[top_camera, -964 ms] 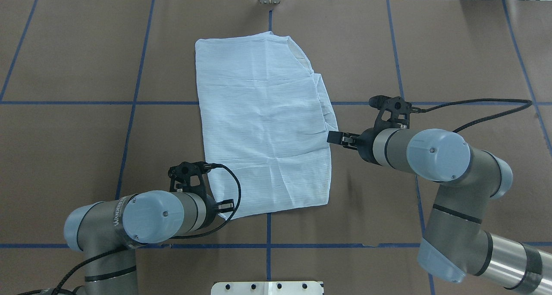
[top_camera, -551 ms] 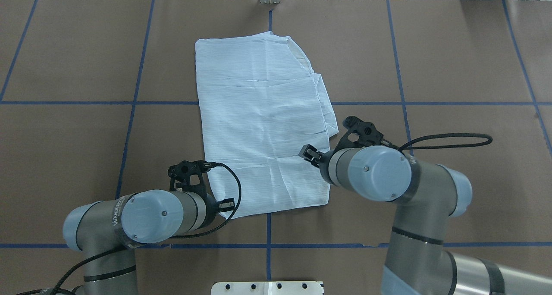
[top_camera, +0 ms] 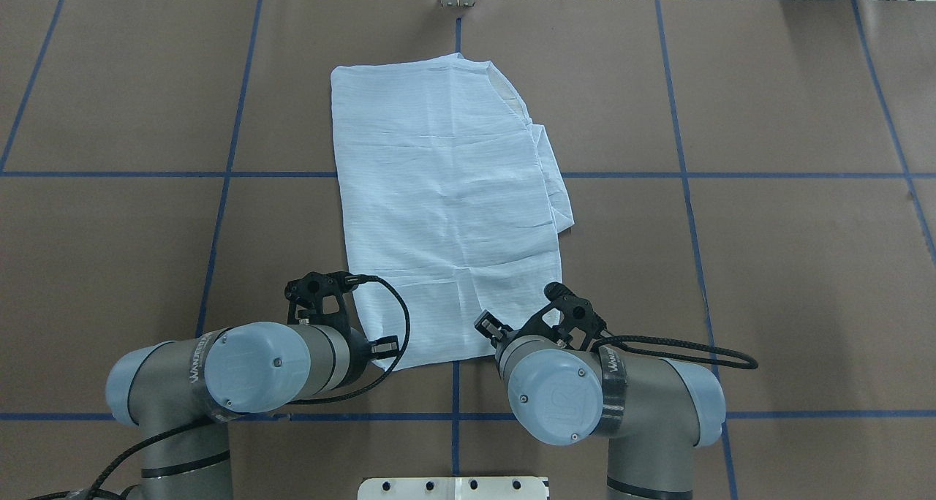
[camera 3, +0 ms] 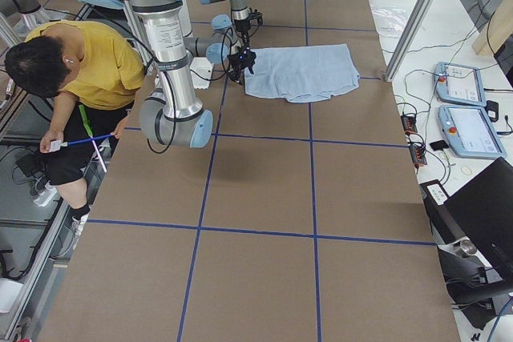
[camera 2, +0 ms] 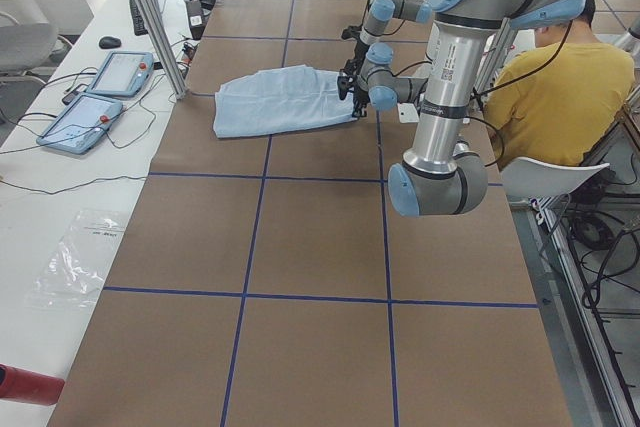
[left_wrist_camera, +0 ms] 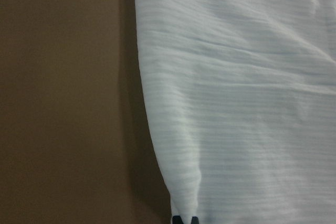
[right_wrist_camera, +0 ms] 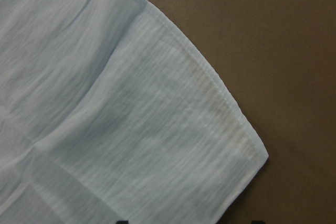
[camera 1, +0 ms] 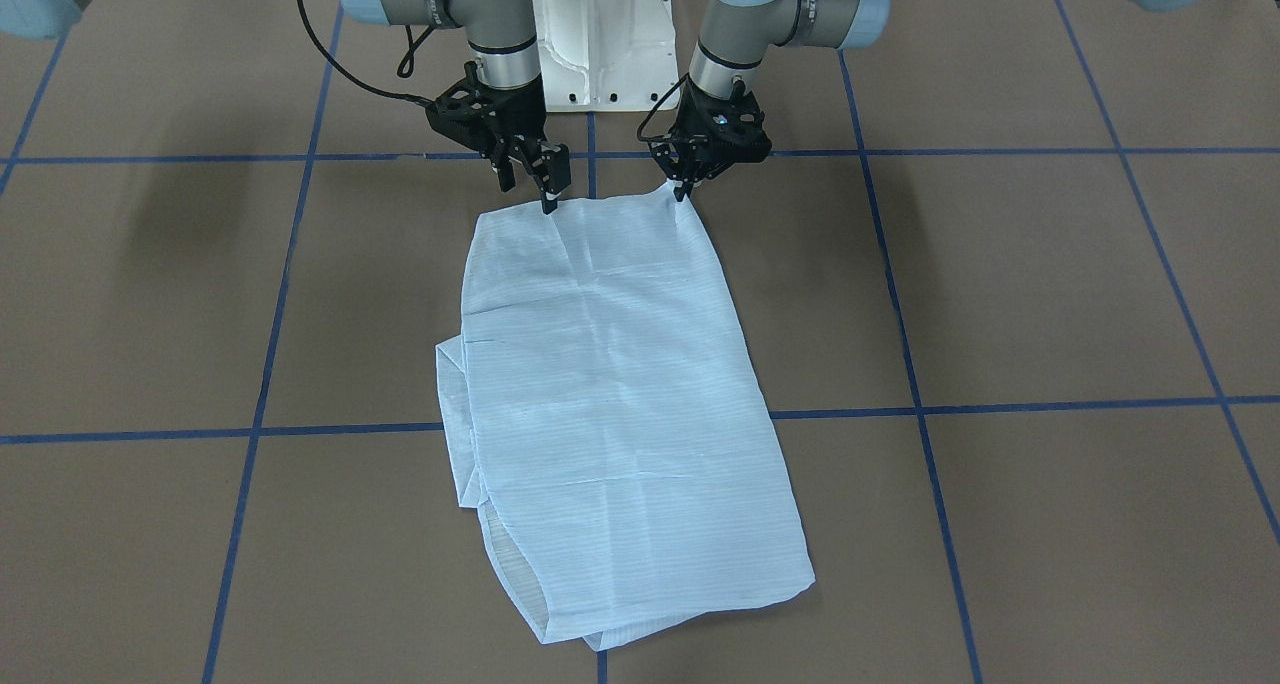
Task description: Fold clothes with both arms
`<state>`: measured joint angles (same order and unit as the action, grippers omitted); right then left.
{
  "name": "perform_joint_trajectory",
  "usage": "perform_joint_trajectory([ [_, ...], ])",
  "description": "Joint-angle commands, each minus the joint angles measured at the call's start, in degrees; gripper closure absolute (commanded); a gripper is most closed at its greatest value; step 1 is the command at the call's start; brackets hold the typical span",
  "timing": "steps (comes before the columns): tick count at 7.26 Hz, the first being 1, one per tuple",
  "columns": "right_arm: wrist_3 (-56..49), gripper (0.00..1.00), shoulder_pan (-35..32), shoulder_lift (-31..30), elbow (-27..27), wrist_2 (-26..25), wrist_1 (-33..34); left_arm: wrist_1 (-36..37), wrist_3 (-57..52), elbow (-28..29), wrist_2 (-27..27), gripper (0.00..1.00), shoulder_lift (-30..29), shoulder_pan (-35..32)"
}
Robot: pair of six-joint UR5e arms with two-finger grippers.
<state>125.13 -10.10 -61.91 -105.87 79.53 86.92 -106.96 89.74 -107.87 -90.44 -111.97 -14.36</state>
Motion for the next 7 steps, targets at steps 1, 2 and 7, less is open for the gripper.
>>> perform_joint_trajectory([
  [1,0.9,0.17,0.3,1.4,2.9,-1.9,-0.2,0.0,-0.1,-0.4,0.0,1.0,0.0,-0.1],
  [2,1.0,0.17,0.3,2.0,3.6,-2.1,-0.2,0.0,-0.1,-0.5,0.0,1.0,0.0,-0.1],
  [7,4.0,0.58,-0.3,2.1,4.2,-4.6,-0.2,0.0,-0.1,-0.8,0.0,1.0,0.0,-0.1],
])
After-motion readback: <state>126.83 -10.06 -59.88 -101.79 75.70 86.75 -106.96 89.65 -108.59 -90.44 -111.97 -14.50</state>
